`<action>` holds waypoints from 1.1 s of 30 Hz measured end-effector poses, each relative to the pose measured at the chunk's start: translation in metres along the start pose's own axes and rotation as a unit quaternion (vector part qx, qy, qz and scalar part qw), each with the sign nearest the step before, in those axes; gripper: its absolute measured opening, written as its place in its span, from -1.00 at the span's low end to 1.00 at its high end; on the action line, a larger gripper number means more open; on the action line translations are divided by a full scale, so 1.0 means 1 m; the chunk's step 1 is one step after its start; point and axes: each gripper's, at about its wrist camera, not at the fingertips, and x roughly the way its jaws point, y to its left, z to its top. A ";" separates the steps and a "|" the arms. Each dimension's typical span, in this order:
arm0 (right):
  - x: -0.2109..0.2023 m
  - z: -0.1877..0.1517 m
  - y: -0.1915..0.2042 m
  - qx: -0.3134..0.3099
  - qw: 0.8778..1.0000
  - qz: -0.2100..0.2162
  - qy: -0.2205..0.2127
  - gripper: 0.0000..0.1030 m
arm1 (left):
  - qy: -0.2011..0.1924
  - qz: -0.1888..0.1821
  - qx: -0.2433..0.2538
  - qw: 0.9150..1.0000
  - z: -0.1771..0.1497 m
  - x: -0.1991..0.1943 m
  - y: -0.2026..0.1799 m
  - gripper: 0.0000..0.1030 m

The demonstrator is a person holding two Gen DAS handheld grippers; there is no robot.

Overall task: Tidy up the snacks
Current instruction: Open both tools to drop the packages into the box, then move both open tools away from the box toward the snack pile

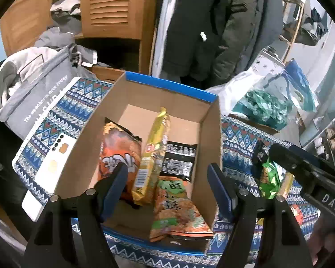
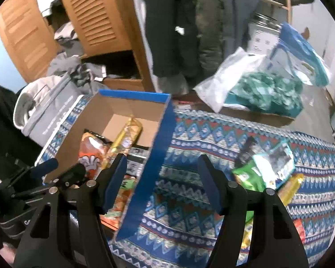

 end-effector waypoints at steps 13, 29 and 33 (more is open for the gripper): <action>-0.021 -0.023 -0.065 0.045 0.998 -0.042 0.004 0.29 | 0.017 -0.013 0.045 0.999 -0.012 0.004 -0.054 0.51; -0.025 -0.057 -0.158 0.117 0.987 -0.103 0.028 0.29 | 0.057 -0.019 0.100 0.993 -0.029 0.024 -0.123 0.51; -0.019 -0.062 -0.179 0.138 0.983 -0.112 0.038 0.29 | 0.073 -0.016 0.103 0.992 -0.031 0.037 -0.135 0.51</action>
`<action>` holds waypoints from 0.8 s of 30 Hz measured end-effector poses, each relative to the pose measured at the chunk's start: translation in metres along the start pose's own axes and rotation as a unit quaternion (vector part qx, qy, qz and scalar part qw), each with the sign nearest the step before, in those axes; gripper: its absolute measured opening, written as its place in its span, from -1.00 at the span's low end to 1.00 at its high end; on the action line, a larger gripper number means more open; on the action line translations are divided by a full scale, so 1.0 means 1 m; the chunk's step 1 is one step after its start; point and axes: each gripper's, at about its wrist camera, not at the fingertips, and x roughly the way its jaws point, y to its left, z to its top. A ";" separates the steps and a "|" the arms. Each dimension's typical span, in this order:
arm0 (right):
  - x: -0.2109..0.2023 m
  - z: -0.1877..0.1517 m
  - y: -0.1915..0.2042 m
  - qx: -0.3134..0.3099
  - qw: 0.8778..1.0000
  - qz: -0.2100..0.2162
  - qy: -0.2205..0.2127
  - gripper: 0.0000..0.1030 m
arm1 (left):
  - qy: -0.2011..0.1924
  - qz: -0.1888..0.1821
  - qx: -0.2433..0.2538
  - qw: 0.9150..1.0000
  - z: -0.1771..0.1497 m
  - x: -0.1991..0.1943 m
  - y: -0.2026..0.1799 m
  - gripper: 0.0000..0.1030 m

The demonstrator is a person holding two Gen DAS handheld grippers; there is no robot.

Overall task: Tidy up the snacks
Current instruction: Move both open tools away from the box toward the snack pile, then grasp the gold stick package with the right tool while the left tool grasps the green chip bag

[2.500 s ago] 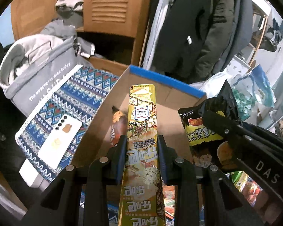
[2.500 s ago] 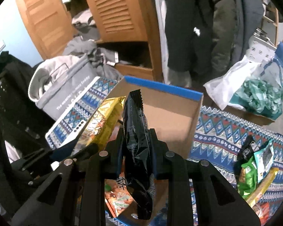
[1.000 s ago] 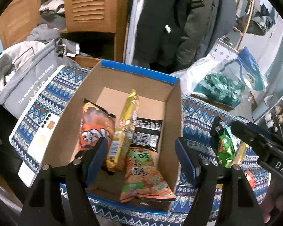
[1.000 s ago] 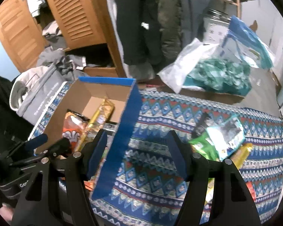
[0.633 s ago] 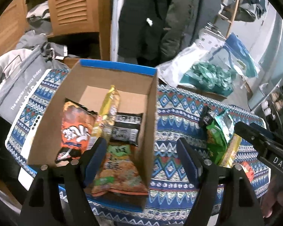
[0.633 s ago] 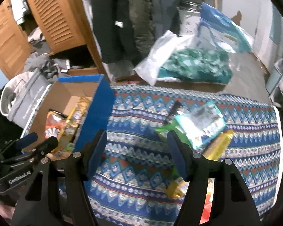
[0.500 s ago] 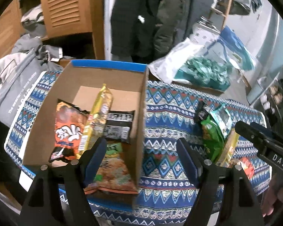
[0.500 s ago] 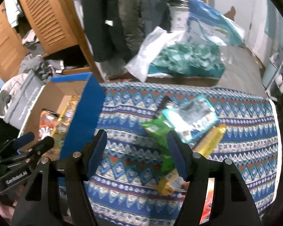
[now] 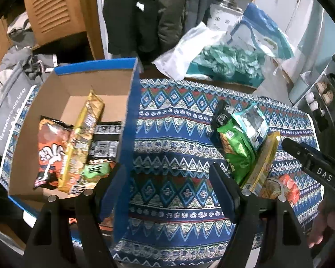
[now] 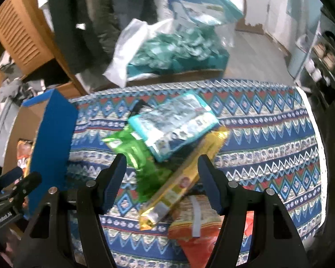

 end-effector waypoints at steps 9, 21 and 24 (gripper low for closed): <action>0.030 -0.002 -0.025 0.033 0.999 -0.006 0.032 0.29 | 0.030 0.003 0.003 1.000 0.003 0.033 -0.021 0.51; 0.073 -0.009 -0.048 0.078 0.994 -0.005 0.082 0.29 | 0.060 0.006 -0.001 0.998 0.012 0.077 -0.042 0.51; 0.084 -0.010 -0.050 0.079 0.992 -0.005 0.095 0.29 | 0.073 0.006 -0.007 0.997 0.015 0.089 -0.045 0.51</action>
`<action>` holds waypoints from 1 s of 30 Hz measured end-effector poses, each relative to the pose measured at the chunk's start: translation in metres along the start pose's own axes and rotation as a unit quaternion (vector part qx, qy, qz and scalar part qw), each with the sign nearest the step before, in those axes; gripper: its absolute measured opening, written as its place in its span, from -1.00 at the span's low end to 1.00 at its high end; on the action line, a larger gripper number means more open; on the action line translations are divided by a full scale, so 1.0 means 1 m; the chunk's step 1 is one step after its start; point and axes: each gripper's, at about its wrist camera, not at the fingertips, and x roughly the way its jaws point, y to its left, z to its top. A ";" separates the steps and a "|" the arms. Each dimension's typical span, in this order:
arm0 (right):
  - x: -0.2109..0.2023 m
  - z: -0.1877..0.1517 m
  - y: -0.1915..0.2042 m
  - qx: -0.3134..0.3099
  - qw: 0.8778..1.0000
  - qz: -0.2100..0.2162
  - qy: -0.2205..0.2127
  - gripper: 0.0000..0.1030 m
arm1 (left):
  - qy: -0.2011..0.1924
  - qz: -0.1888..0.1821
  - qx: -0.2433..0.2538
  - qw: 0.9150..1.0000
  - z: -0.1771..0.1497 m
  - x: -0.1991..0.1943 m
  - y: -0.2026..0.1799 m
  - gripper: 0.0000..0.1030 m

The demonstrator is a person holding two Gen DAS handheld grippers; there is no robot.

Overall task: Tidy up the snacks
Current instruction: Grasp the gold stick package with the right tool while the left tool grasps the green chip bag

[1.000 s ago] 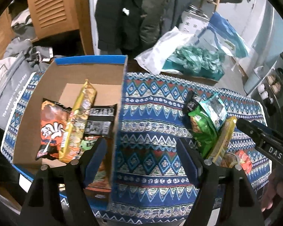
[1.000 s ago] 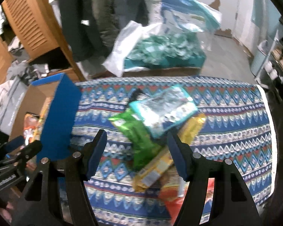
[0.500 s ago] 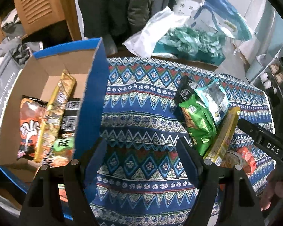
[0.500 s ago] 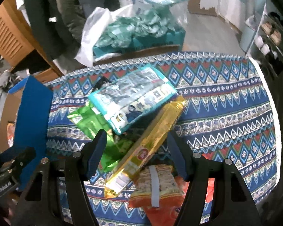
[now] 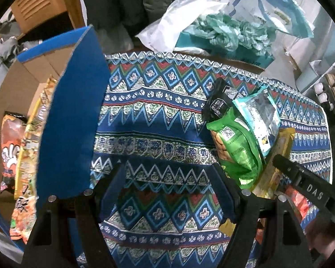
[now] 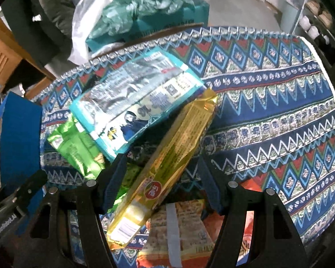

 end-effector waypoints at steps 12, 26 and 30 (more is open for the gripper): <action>0.034 0.001 0.023 -0.049 0.997 -0.031 0.042 -0.11 | 0.027 -0.005 -0.015 0.999 0.007 0.019 0.003 0.51; 0.022 -0.017 0.064 -0.110 0.993 0.014 0.029 -0.30 | 0.025 -0.023 -0.028 0.999 0.004 0.009 0.009 0.60; 0.010 -0.015 0.046 -0.089 0.996 0.019 0.014 -0.42 | 0.023 -0.023 -0.007 0.999 0.003 0.009 -0.006 0.60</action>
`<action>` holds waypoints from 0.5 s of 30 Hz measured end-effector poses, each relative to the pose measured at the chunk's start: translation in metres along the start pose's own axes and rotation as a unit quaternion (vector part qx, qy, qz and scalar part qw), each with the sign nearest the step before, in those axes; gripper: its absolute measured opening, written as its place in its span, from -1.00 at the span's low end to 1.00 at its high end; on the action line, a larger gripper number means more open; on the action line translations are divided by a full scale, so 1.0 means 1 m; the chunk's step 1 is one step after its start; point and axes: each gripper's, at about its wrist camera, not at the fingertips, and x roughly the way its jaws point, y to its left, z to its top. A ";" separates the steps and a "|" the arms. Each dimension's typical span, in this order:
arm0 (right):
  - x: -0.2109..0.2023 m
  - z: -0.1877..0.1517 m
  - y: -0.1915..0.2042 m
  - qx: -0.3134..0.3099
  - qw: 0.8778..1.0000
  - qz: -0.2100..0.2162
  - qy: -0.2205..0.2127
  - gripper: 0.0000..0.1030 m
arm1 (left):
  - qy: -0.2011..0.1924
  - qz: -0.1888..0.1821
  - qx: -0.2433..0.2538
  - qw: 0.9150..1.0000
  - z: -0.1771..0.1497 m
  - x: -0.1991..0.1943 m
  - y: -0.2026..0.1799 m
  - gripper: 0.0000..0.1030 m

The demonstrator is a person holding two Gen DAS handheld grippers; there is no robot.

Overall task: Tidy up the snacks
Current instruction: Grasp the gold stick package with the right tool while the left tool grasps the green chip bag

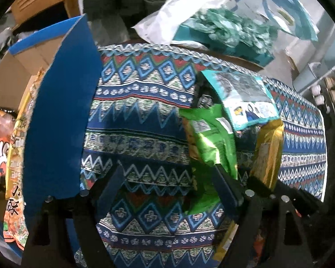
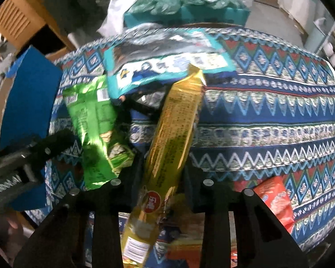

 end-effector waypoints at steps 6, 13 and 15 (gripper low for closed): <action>-0.012 0.000 -0.015 0.021 1.000 0.013 -0.018 -0.43 | 0.009 0.008 0.012 1.000 0.000 0.007 -0.018 0.62; -0.023 -0.009 -0.026 0.024 0.999 0.027 -0.026 -0.44 | 0.009 0.026 -0.005 1.000 0.005 0.012 -0.024 0.75; -0.023 -0.010 -0.027 0.027 0.999 0.028 -0.027 -0.44 | 0.011 0.031 -0.010 0.999 0.005 0.010 -0.023 0.75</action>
